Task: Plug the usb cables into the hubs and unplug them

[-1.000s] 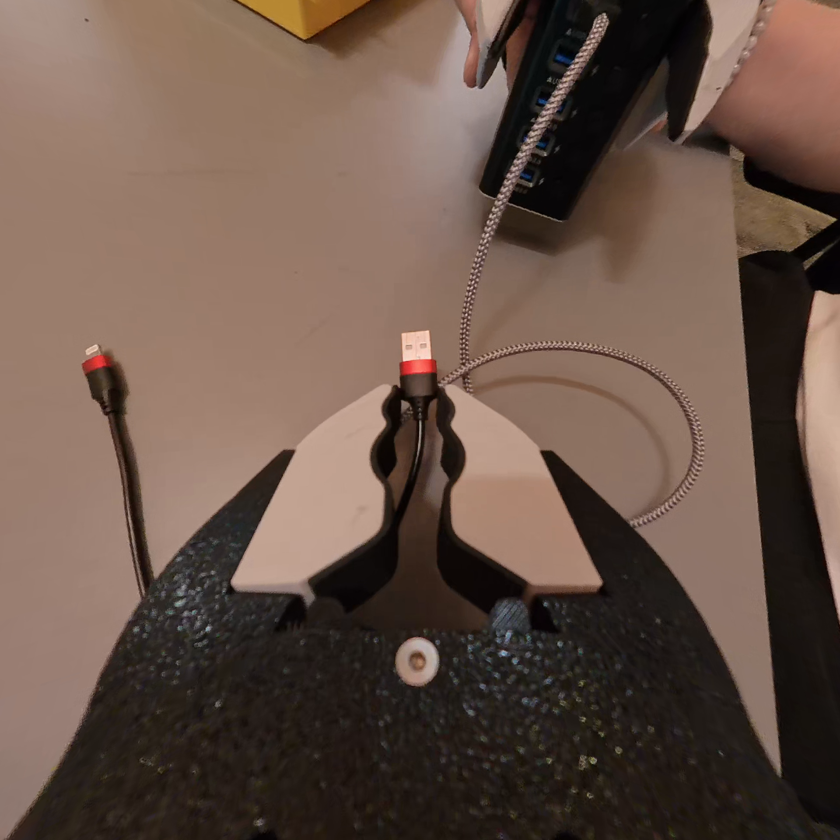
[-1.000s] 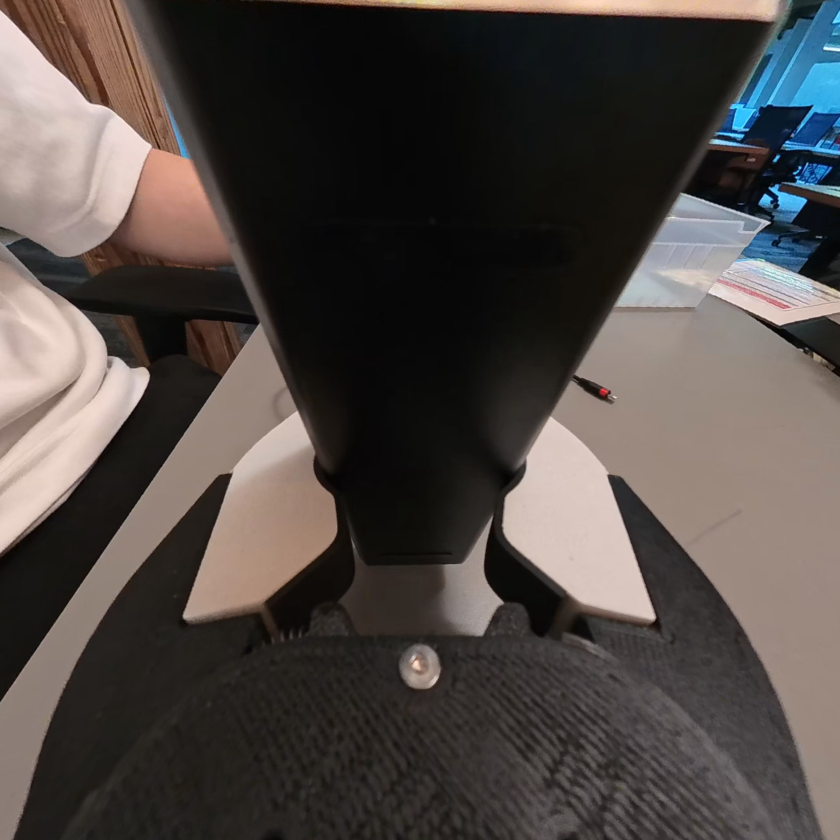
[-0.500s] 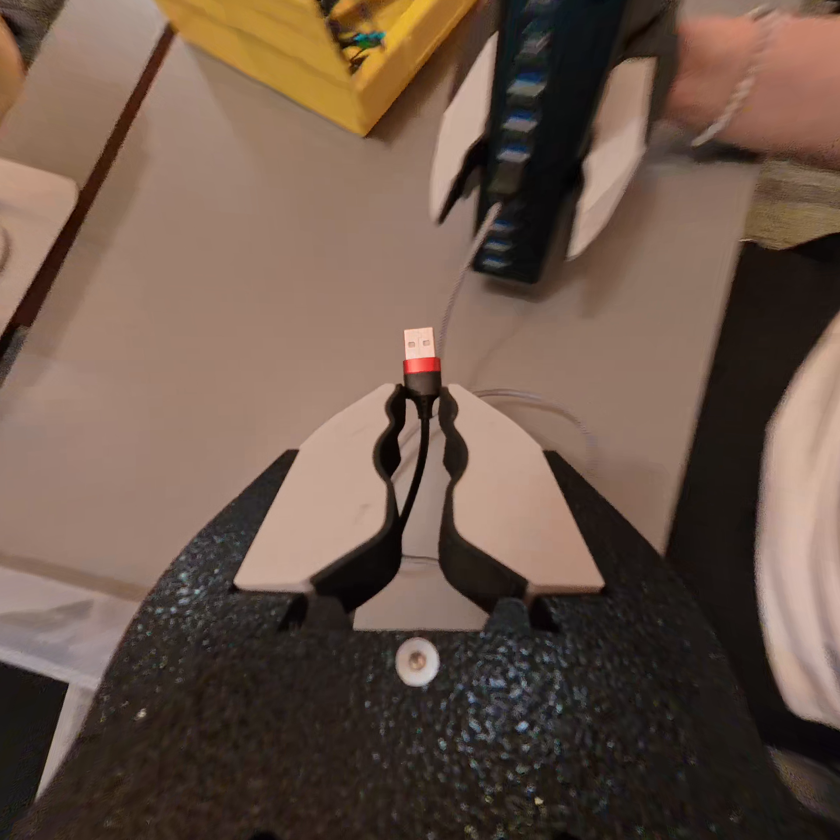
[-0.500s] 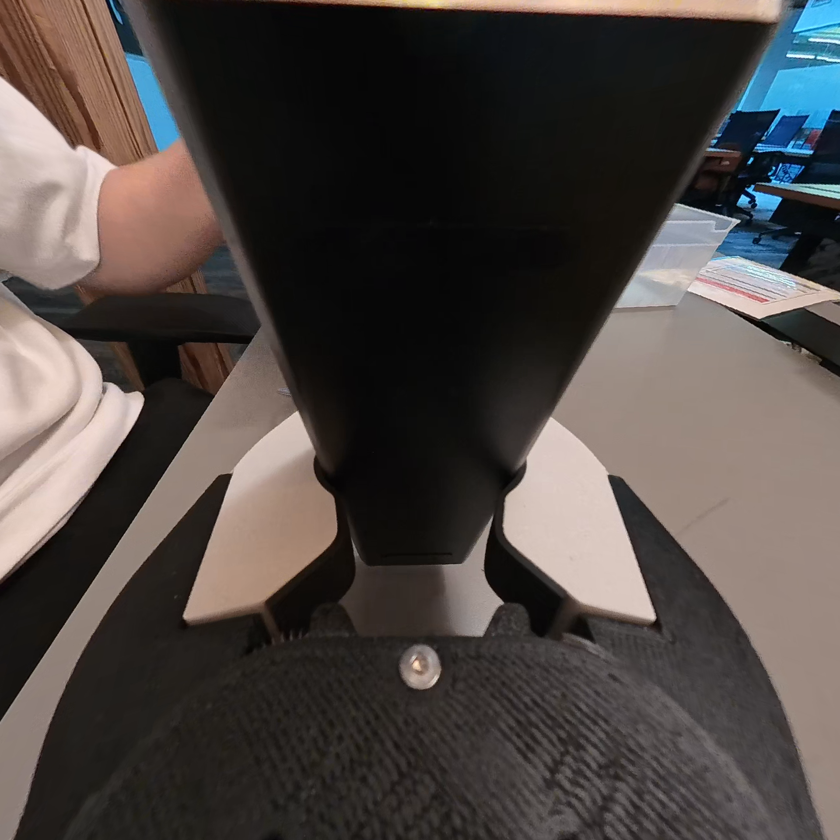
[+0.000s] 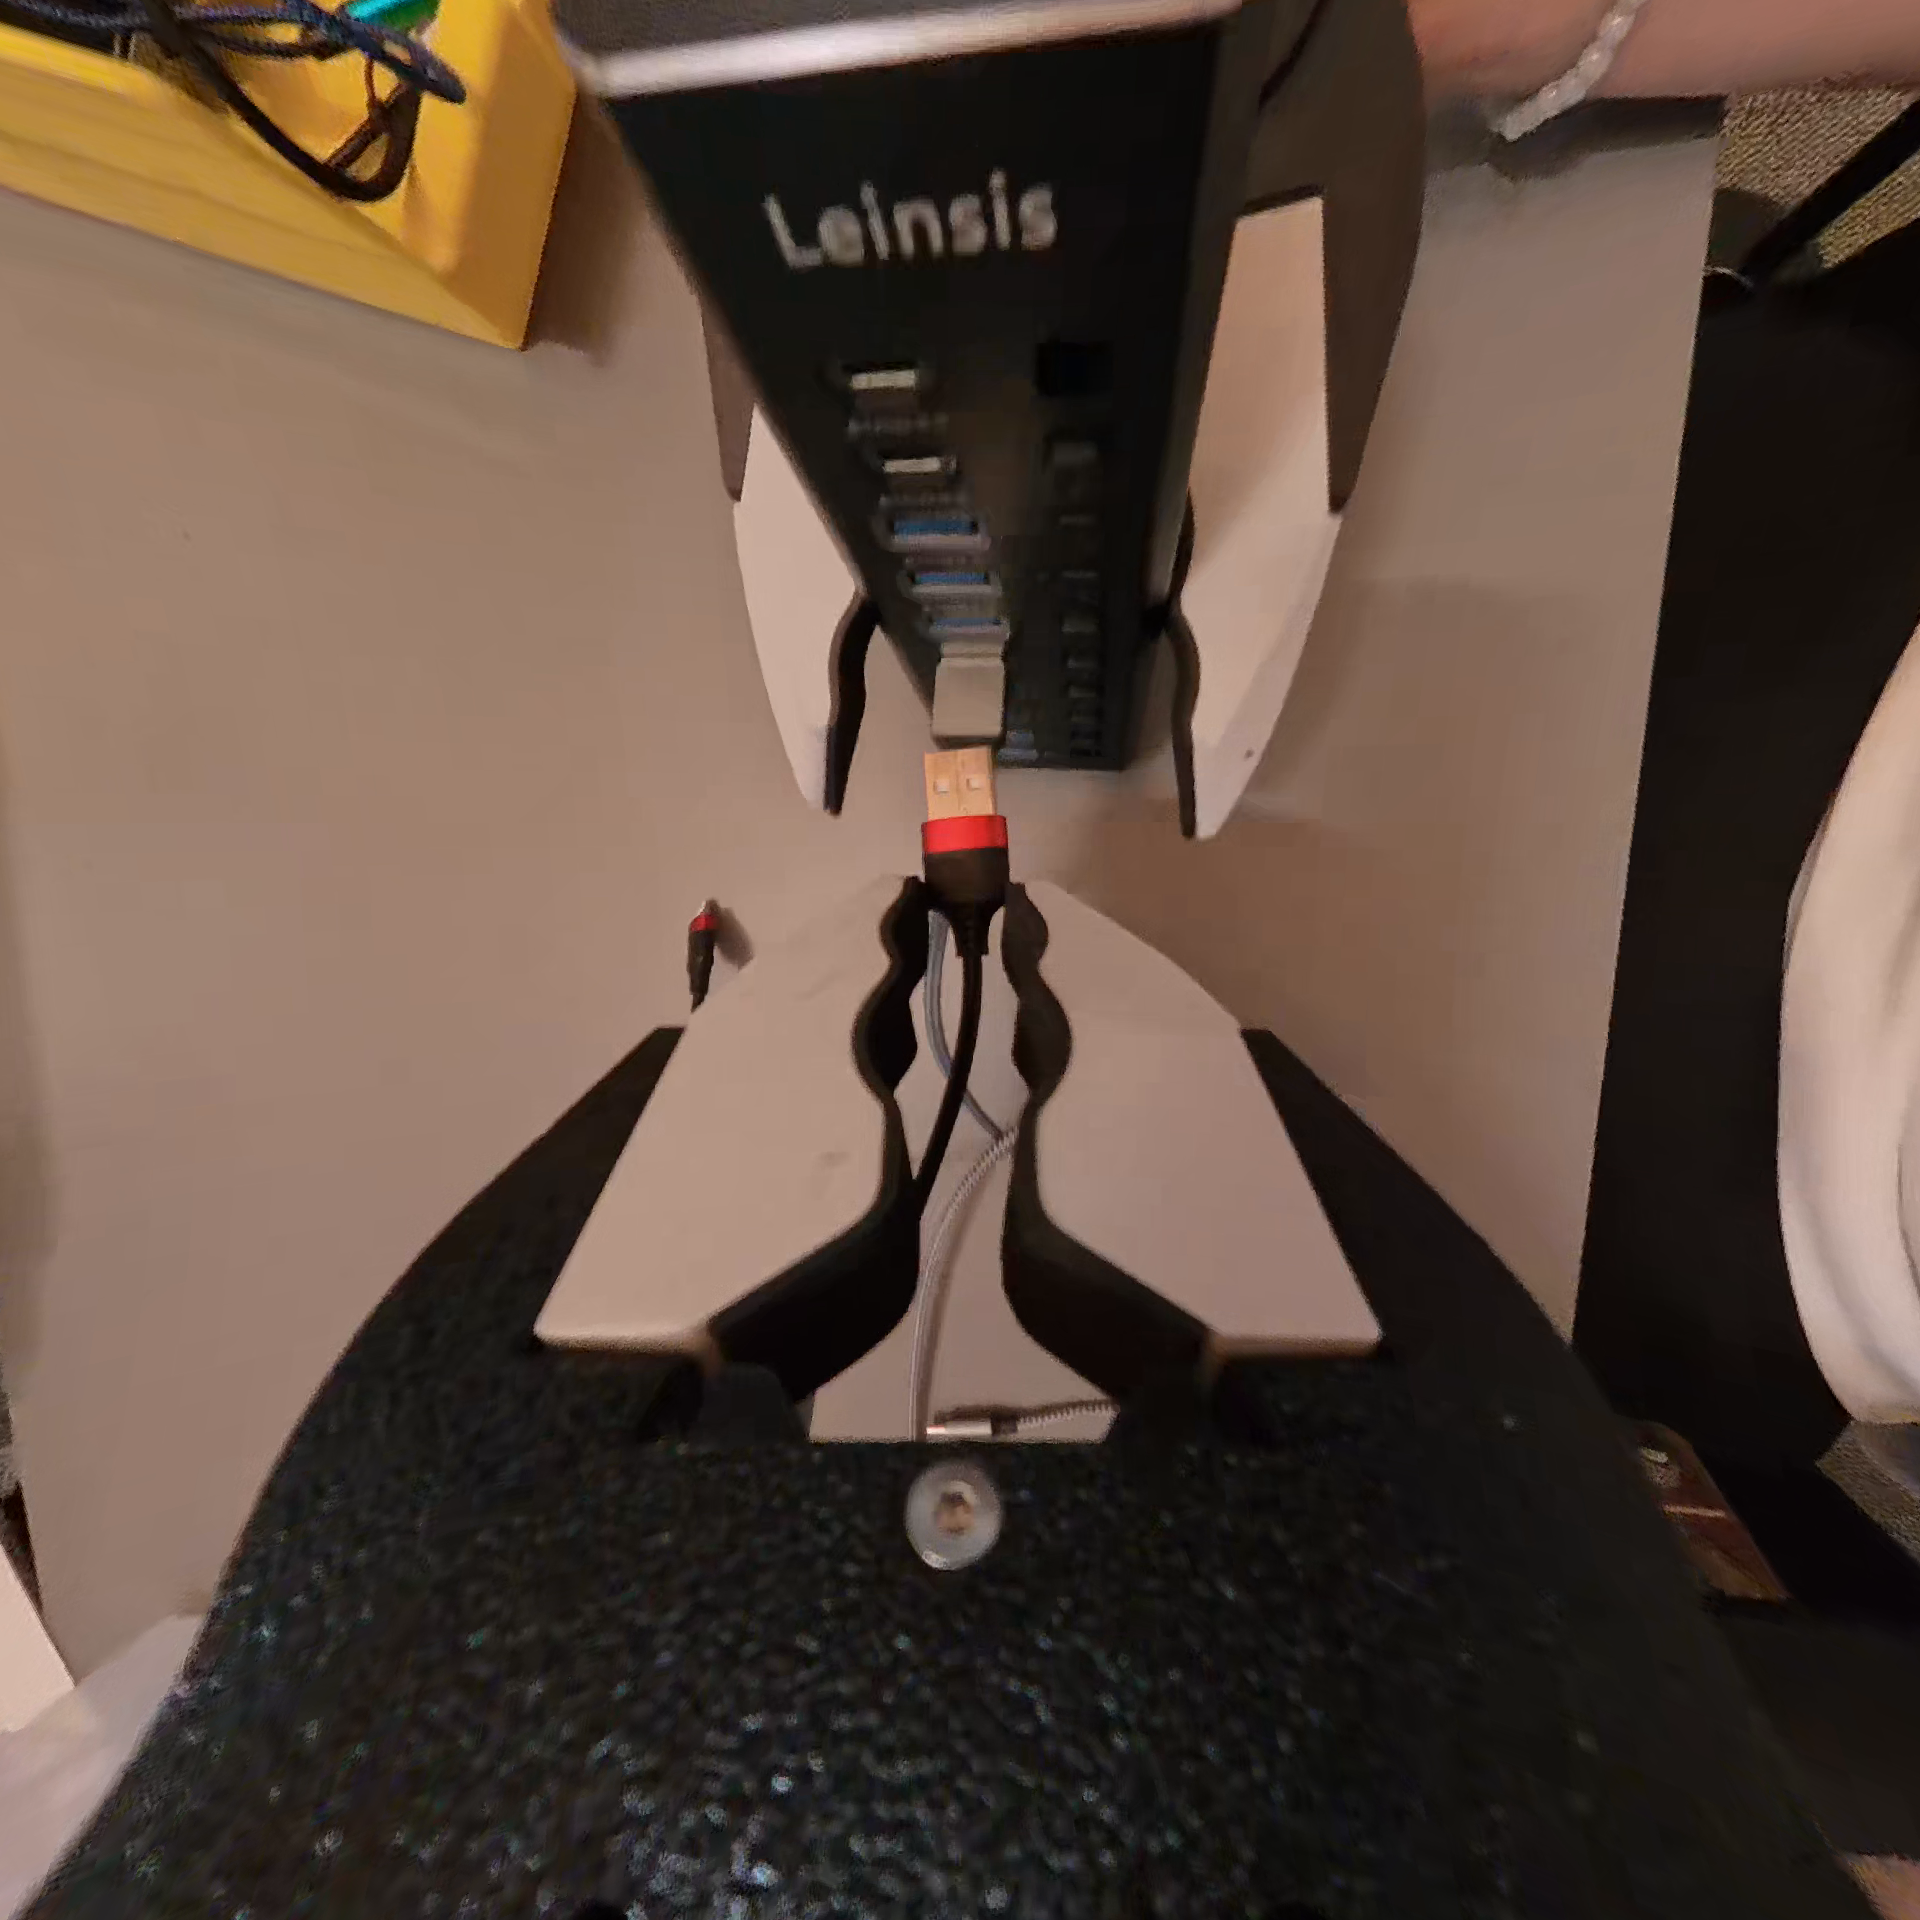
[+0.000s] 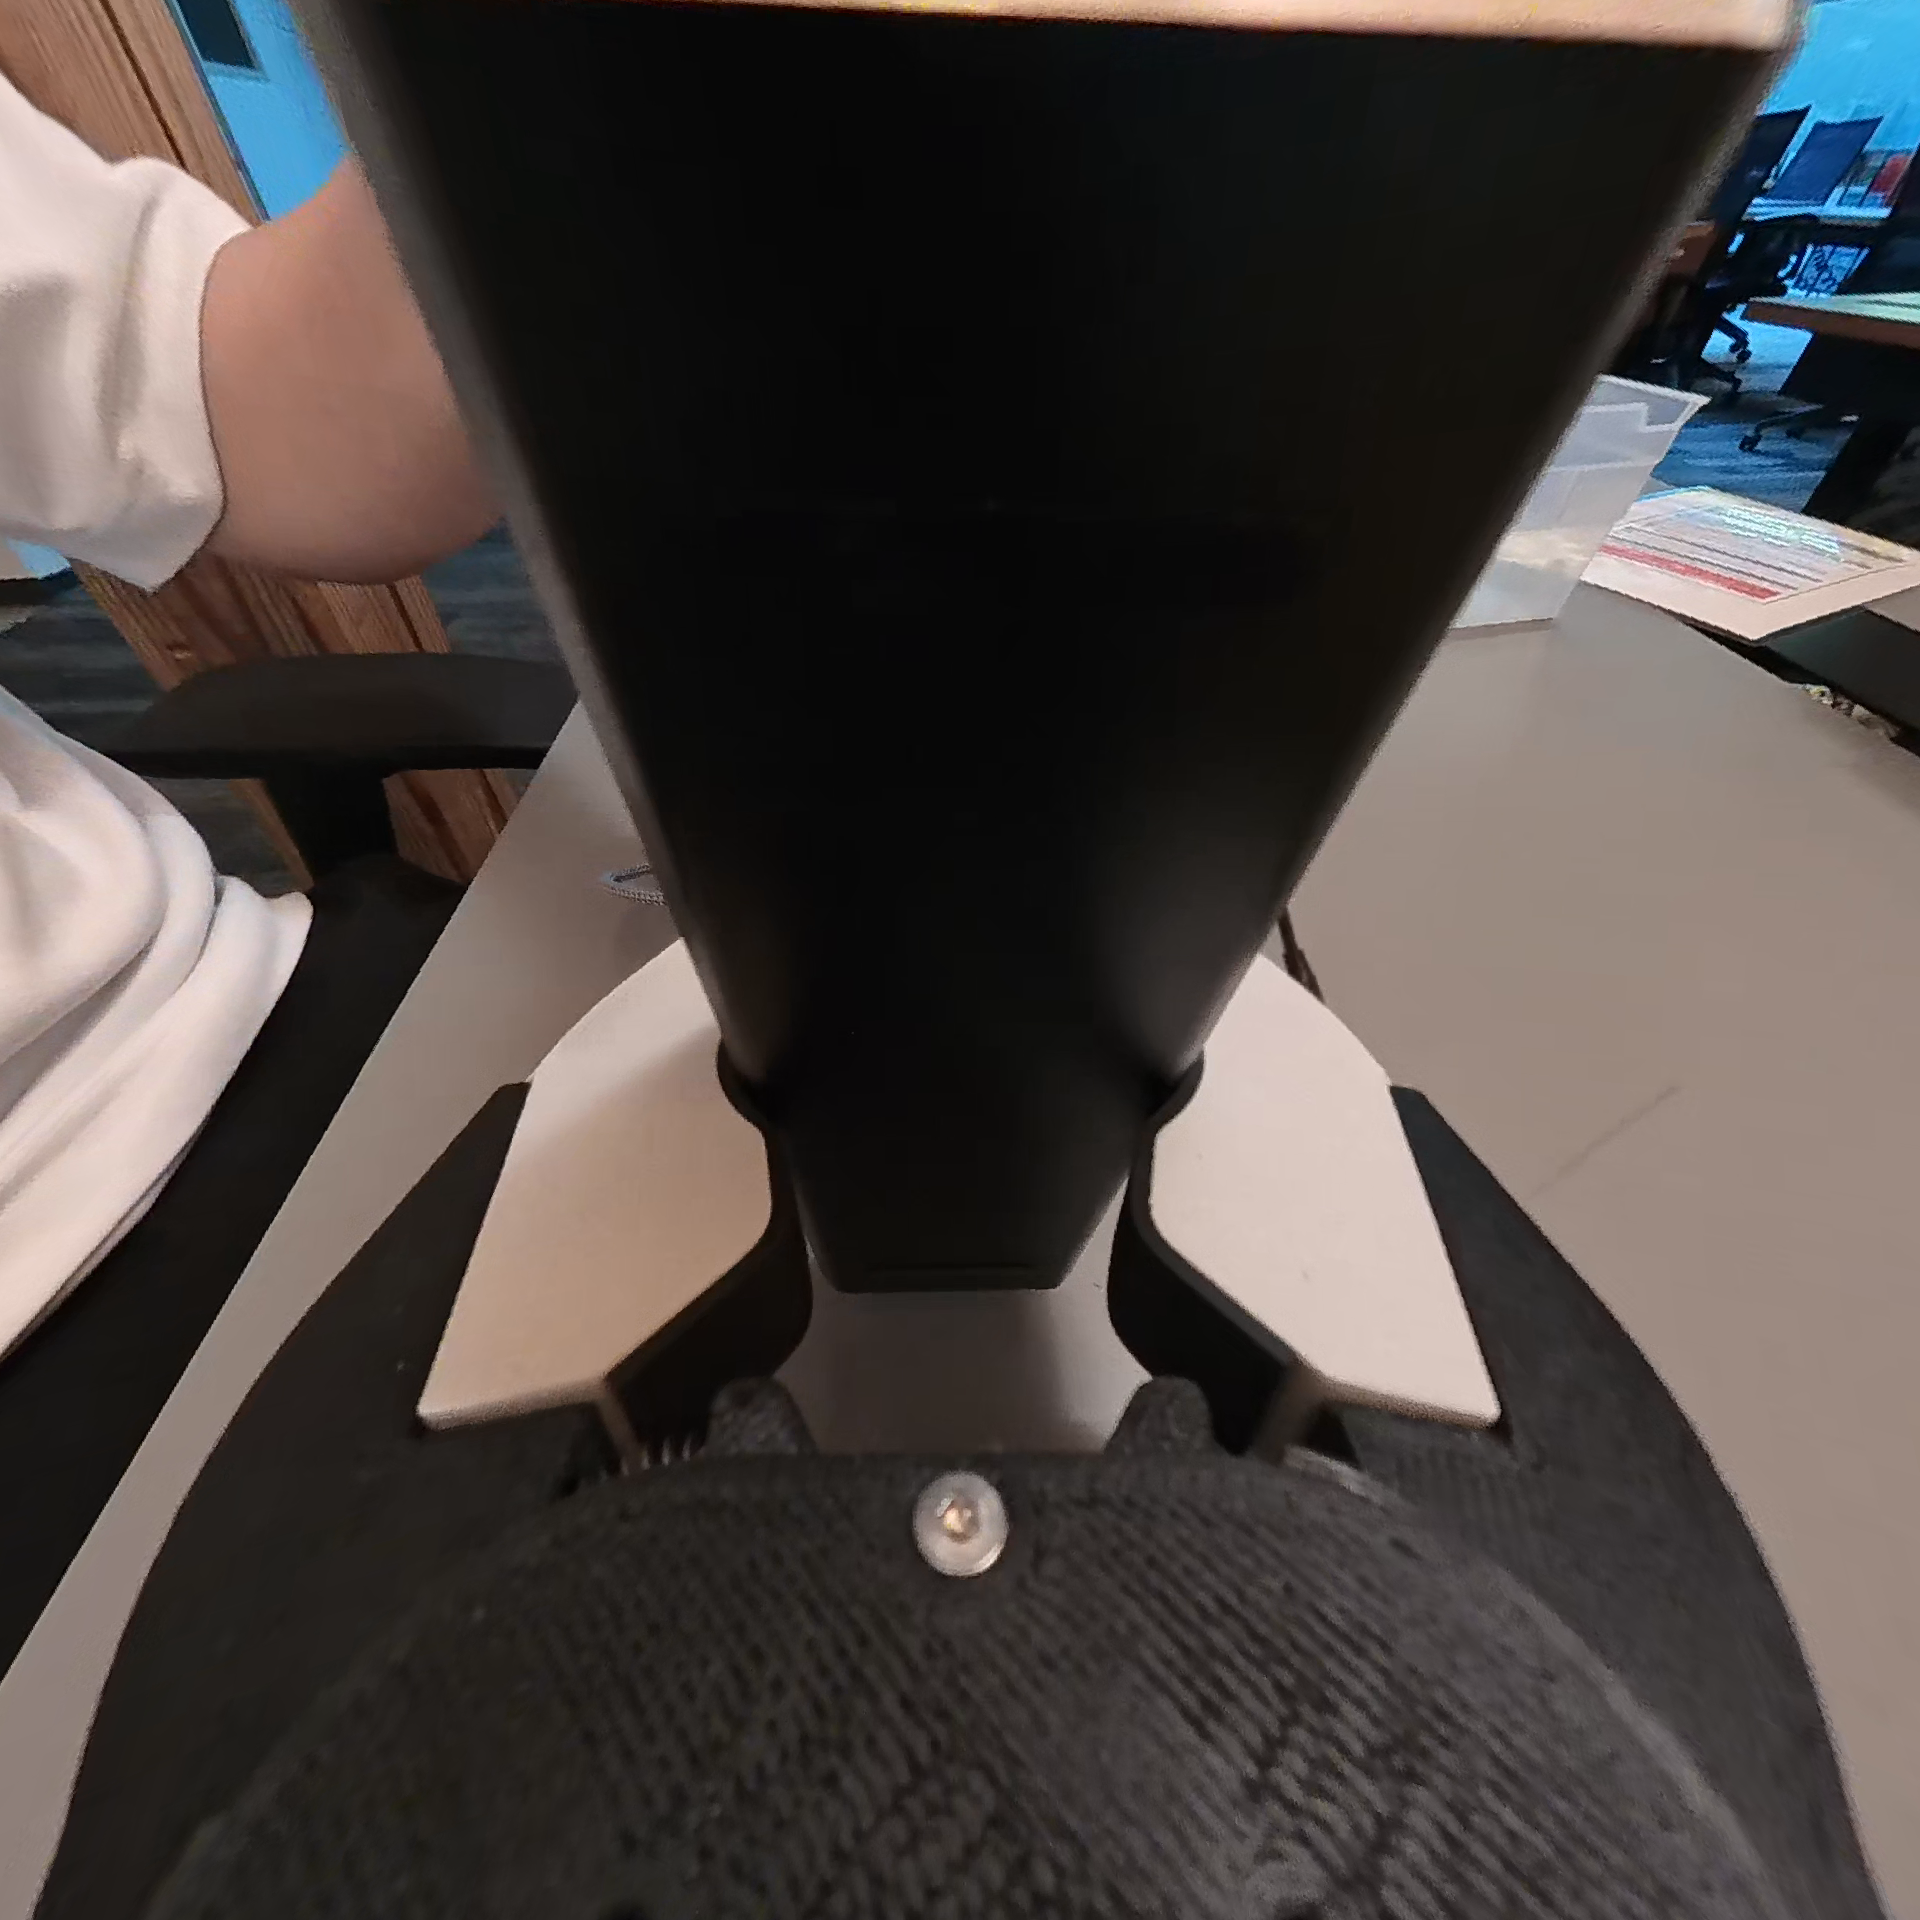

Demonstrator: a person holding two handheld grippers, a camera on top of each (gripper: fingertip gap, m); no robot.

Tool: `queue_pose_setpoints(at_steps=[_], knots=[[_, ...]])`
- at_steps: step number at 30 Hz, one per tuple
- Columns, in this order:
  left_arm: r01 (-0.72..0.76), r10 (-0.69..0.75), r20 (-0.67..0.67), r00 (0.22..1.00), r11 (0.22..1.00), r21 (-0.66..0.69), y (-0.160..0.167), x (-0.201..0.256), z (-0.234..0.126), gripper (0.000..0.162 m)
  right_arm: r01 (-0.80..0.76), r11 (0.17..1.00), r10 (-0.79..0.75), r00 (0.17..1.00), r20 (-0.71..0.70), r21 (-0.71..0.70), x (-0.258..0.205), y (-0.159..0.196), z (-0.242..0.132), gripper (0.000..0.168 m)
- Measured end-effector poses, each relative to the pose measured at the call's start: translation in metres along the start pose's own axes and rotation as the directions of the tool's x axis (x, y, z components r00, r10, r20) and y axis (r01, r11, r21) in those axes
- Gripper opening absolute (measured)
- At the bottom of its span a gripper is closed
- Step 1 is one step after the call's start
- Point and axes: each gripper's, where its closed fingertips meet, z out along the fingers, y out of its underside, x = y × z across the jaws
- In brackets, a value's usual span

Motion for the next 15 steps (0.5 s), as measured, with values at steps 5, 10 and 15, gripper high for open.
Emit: queue_pose_setpoints(at_steps=[5, 10, 15], knots=[[-0.018, 0.017, -0.027, 0.999, 1.0, -0.006, -0.011, -0.001, 0.007, 0.014, 0.001, 1.0, -0.001, 1.0, 0.003, -0.003, 0.0, 0.0, 0.0, 0.072], [-0.029, 0.029, -0.037, 0.999, 1.0, -0.008, -0.017, -0.001, 0.011, 0.014, 0.005, 1.0, -0.005, 1.0, 0.011, 0.007, -0.002, -0.001, -0.001, 0.072], [-0.03, 0.03, -0.031, 0.999, 1.0, 0.0, -0.02, 0.0, 0.009, 0.014, -0.001, 1.0, 0.001, 1.0, 0.016, 0.015, -0.002, -0.002, -0.002, 0.072]])
